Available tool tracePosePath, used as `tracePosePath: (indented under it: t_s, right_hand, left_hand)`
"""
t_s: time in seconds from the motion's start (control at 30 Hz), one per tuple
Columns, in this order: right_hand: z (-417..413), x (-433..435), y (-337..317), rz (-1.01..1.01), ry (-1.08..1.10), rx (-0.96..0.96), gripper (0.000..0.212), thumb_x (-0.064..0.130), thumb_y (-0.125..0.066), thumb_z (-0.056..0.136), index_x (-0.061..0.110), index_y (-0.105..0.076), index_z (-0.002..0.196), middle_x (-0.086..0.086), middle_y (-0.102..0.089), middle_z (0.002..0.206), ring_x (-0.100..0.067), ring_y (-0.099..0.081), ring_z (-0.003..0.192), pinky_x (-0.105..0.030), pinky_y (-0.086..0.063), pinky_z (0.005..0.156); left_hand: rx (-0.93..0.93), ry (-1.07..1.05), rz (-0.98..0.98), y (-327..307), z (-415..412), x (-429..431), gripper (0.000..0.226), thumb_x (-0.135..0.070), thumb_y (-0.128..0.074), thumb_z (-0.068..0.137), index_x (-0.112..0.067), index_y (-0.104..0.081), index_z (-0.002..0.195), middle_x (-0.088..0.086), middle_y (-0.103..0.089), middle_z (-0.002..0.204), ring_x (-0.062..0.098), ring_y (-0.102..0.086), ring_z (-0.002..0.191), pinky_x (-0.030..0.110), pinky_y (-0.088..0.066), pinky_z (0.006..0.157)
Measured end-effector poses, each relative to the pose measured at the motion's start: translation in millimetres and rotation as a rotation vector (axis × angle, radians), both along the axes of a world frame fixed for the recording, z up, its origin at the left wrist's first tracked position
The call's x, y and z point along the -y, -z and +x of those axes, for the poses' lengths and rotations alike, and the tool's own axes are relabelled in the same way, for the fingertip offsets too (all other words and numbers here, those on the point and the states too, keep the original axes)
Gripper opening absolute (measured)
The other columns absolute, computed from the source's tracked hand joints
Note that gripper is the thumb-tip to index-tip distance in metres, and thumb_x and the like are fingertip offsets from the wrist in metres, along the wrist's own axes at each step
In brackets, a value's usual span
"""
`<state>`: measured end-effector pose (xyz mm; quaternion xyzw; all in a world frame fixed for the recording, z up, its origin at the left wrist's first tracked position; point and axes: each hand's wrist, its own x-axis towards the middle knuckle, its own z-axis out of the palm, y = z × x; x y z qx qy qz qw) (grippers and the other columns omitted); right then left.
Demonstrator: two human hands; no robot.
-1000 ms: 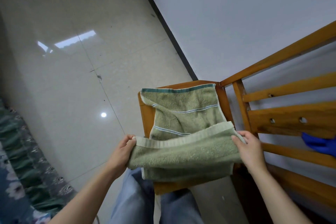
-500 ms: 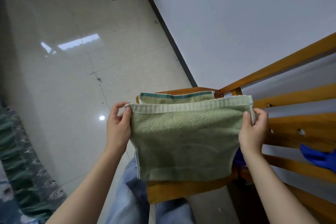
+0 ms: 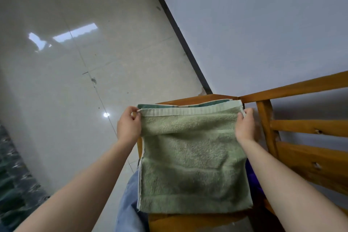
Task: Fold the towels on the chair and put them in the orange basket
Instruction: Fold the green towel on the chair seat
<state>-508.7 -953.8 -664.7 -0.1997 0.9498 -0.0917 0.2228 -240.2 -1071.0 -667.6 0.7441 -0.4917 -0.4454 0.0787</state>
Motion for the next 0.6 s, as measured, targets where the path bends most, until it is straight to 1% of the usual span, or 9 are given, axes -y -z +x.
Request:
tracePosePath:
  t_s: [0.1, 0.17, 0.23, 0.3, 0.33, 0.4, 0.43, 0.5, 0.6]
  right_hand:
    - [-2.6, 6.1, 3.8, 0.103, -0.056, -0.007, 0.015, 0.021, -0.031, 0.101, 0.009, -0.04, 0.1, -0.007, -0.047, 0.075, -0.026, -0.048, 0.07, -0.033, -0.037, 0.059]
    - [-4.8, 11.6, 6.6, 0.165, -0.071, -0.013, 0.017, 0.02, -0.033, 0.101, 0.006, -0.041, 0.106, -0.012, -0.05, 0.082, -0.029, -0.05, 0.074, -0.034, -0.038, 0.061]
    - [-5.2, 16.7, 8.6, 0.236, -0.148, -0.058, 0.02, 0.017, -0.037, 0.099, 0.002, -0.041, 0.112, -0.017, -0.056, 0.098, -0.035, -0.057, 0.087, -0.037, -0.042, 0.064]
    - [-4.6, 21.6, 8.5, 0.31, -0.37, -0.173, 0.028, 0.01, -0.041, 0.096, 0.002, -0.038, 0.123, -0.022, -0.052, 0.12, -0.038, -0.054, 0.105, -0.042, -0.045, 0.076]
    - [-4.3, 25.1, 8.5, 0.346, -0.513, -0.234, 0.039, 0.006, -0.044, 0.094, 0.003, -0.034, 0.131, -0.023, -0.045, 0.13, -0.037, -0.048, 0.113, -0.042, -0.044, 0.084]
    - [-3.3, 34.5, 7.3, 0.408, -0.786, -0.281, 0.062, 0.003, -0.05, 0.09, 0.006, -0.02, 0.143, -0.022, -0.026, 0.147, -0.037, -0.032, 0.13, -0.043, -0.037, 0.1]
    - [-3.7, 39.6, 7.3, 0.427, -0.889, -0.283, 0.068, 0.002, -0.052, 0.089, 0.007, -0.015, 0.146, -0.019, -0.019, 0.151, -0.036, -0.024, 0.136, -0.043, -0.032, 0.104]
    - [-6.4, 48.0, 10.8, 0.446, -1.003, -0.282, 0.067, 0.002, -0.052, 0.088, 0.008, -0.017, 0.146, -0.013, -0.024, 0.15, -0.031, -0.022, 0.138, -0.043, -0.029, 0.106]
    - [-10.2, 53.7, 10.7, 0.46, -1.021, -0.307, 0.044, 0.006, -0.049, 0.091, 0.011, -0.039, 0.133, -0.007, -0.046, 0.135, -0.026, -0.039, 0.124, -0.039, -0.033, 0.1]
  left_hand:
    - [0.102, 0.053, -0.024, 6.5, -1.7, 4.7, 0.02, -0.025, -0.042, 0.097, -0.017, -0.055, 0.11, 0.009, -0.063, 0.101, 0.029, -0.058, 0.086, 0.039, -0.05, 0.075]
    - [0.184, 0.112, -0.053, 8.4, -2.8, 9.4, 0.021, -0.026, -0.04, 0.097, -0.017, -0.055, 0.11, 0.007, -0.063, 0.107, 0.029, -0.058, 0.093, 0.035, -0.045, 0.072]
    - [0.275, 0.208, -0.068, 9.3, -4.3, 14.2, 0.024, -0.026, -0.039, 0.097, -0.016, -0.055, 0.112, 0.007, -0.059, 0.113, 0.029, -0.056, 0.097, 0.035, -0.042, 0.071]
    - [0.388, 0.369, -0.083, 10.6, -5.3, 18.8, 0.027, -0.021, -0.04, 0.095, -0.015, -0.054, 0.117, 0.011, -0.053, 0.122, 0.031, -0.049, 0.107, 0.039, -0.042, 0.079]
    - [0.436, 0.458, -0.093, 11.6, -5.9, 20.7, 0.03, -0.019, -0.042, 0.093, -0.014, -0.053, 0.121, 0.012, -0.05, 0.127, 0.032, -0.045, 0.113, 0.04, -0.04, 0.085]
    - [0.483, 0.628, -0.108, 13.9, -6.3, 24.5, 0.04, -0.017, -0.043, 0.092, -0.017, -0.045, 0.132, 0.009, -0.044, 0.137, 0.032, -0.038, 0.122, 0.041, -0.034, 0.095]
    - [0.495, 0.715, -0.107, 15.7, -6.2, 25.8, 0.043, -0.017, -0.041, 0.092, -0.019, -0.041, 0.135, 0.007, -0.043, 0.139, 0.031, -0.037, 0.125, 0.041, -0.032, 0.097]
    - [0.533, 0.853, -0.094, 18.6, -4.7, 27.5, 0.041, -0.018, -0.037, 0.094, -0.021, -0.042, 0.135, 0.004, -0.047, 0.137, 0.028, -0.039, 0.124, 0.04, -0.031, 0.097]
    - [0.549, 0.894, -0.14, 17.2, -1.0, 30.7, 0.032, -0.017, -0.037, 0.095, -0.017, -0.053, 0.122, 0.006, -0.056, 0.123, 0.029, -0.046, 0.114, 0.037, -0.034, 0.089]
